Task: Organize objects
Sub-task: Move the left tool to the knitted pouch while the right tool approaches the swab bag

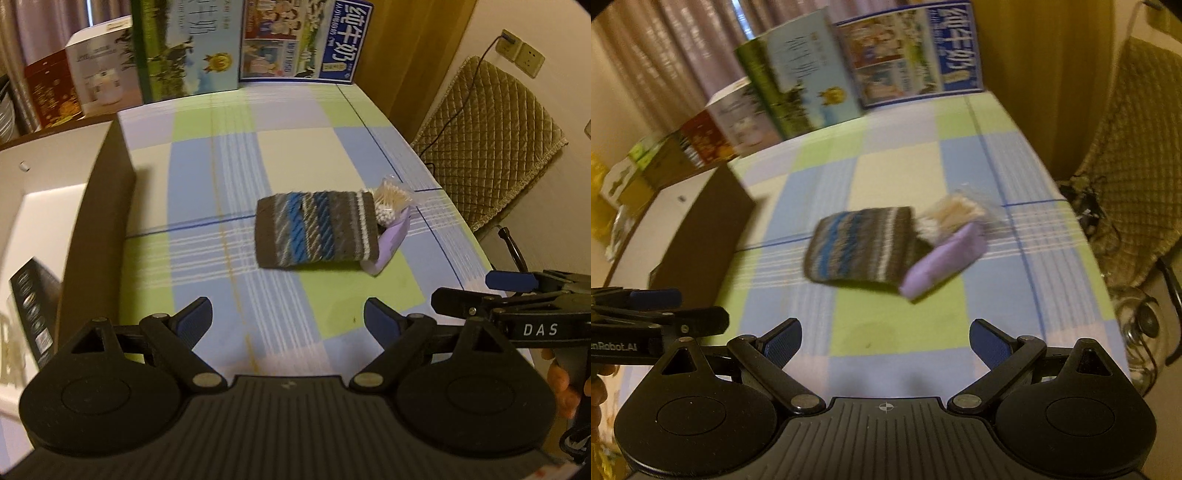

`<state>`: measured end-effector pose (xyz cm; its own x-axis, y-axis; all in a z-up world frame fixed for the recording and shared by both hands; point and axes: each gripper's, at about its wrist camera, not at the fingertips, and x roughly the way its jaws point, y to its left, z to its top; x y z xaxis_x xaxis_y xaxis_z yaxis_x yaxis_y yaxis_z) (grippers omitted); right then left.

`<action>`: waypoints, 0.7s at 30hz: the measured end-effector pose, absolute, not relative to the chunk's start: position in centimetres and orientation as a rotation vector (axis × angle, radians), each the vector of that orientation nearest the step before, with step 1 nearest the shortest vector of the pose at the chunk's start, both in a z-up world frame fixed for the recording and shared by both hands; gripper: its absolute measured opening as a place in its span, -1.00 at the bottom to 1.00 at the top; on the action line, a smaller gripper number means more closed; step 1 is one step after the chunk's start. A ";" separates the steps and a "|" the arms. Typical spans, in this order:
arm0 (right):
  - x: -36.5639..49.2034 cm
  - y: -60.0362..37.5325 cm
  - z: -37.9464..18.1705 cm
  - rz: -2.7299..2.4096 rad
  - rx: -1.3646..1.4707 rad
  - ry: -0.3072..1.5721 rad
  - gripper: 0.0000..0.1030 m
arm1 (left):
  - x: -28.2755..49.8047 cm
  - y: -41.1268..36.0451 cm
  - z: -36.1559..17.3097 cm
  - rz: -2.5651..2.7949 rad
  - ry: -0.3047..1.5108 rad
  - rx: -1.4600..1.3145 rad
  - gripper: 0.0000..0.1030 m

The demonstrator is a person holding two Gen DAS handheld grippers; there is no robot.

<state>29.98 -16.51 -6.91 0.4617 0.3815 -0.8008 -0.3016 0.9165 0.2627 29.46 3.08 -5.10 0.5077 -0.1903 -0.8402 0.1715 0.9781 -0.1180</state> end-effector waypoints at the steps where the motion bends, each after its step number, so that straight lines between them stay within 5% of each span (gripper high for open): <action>1: 30.2 -16.8 -7.1 0.409 0.095 1.009 0.84 | 29.9 2.8 -5.3 -0.223 1.014 -0.016 0.69; 21: 36.9 -20.0 -10.6 0.239 0.178 1.014 0.83 | 37.9 -1.7 -10.2 -0.282 1.041 -0.023 0.88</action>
